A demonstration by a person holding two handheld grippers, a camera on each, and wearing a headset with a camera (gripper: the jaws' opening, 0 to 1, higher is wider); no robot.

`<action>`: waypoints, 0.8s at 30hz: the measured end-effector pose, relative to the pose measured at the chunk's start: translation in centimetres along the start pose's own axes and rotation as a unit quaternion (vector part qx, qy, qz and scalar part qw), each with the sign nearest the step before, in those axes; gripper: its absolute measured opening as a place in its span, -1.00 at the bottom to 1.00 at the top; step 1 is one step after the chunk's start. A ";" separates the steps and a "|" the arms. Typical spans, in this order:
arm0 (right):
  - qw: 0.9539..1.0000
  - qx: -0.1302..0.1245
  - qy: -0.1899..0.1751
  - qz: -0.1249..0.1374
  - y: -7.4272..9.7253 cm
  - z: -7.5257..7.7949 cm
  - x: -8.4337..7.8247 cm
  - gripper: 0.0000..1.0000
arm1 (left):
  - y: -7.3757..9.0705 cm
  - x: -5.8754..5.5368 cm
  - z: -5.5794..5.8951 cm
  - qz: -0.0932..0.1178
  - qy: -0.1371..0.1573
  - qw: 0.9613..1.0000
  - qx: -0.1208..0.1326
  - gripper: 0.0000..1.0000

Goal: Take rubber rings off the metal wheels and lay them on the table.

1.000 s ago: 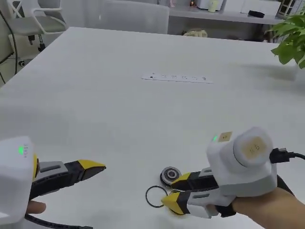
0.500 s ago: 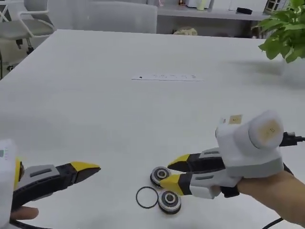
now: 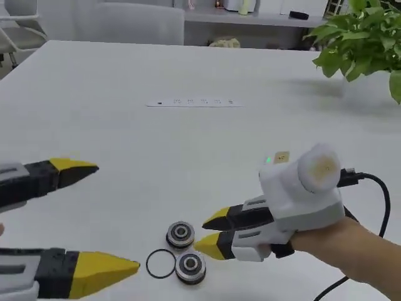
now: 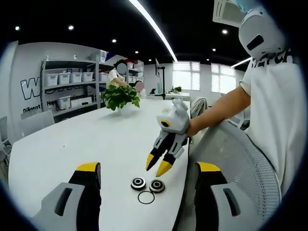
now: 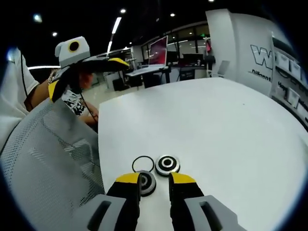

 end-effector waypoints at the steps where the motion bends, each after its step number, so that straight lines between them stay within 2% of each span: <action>1: 1.000 0.005 -0.003 -0.002 0.0 -0.1 0.0 -0.59 | -0.4 0.4 -0.1 0.004 -0.008 1.000 -0.004 0.55; 4: 1.000 0.022 -0.008 -0.005 -0.2 -0.5 -0.2 -0.57 | -1.3 1.1 -0.3 0.006 -0.019 1.000 -0.014 0.53; 8: 0.999 0.025 0.004 -0.020 -0.3 -0.7 -0.6 -0.54 | -2.7 1.4 -0.1 0.000 -0.039 0.998 -0.042 0.51; 10: 0.999 0.027 0.003 -0.022 -0.3 -0.7 -0.7 -0.52 | -3.6 1.2 0.1 -0.008 -0.043 0.997 -0.063 0.48; 13: 0.999 0.031 -0.003 -0.028 -0.5 -0.7 -1.0 -0.51 | -4.7 0.9 0.3 -0.006 -0.045 0.996 -0.083 0.43; 15: 0.999 0.034 -0.004 -0.035 -0.7 -0.8 -1.4 -0.49 | -5.6 0.2 0.5 -0.017 -0.048 0.994 -0.101 0.35; 17: 0.998 0.037 -0.002 -0.045 -0.8 -0.9 -1.7 -0.48 | -6.5 -0.6 0.9 -0.014 -0.035 0.991 -0.128 0.25; 19: 0.998 0.038 0.001 -0.052 -0.9 -1.0 -1.9 -0.48 | -7.2 -1.5 0.9 -0.026 -0.022 0.991 -0.130 0.19; 21: 0.998 0.038 0.001 -0.056 -0.9 -1.0 -2.1 -0.48 | -7.8 -2.5 0.9 -0.029 -0.034 0.989 -0.144 0.13; 22: 0.998 0.038 0.001 -0.057 -0.9 -1.0 -2.1 -0.48 | -8.0 -2.9 0.9 -0.025 -0.034 0.988 -0.146 0.07; 23: 0.998 0.039 0.001 -0.059 -0.9 -1.1 -2.2 -0.48 | -8.2 -3.3 0.8 -0.025 -0.028 0.989 -0.145 0.00; 24: 0.997 0.039 0.002 -0.060 -1.0 -1.1 -2.3 -0.48 | -8.6 -3.9 0.7 -0.029 -0.008 0.989 -0.146 -0.05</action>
Point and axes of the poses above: the centre of the closed fingertips' face, and the gripper's own axes: y roughly backward along the fingers, z roughly to its right, x roughly out of its top, the point moved 8 cm from there along y, roughly backward along the fingers, and after that the axes turned 8 degrees about z, right-handed, at the moved point
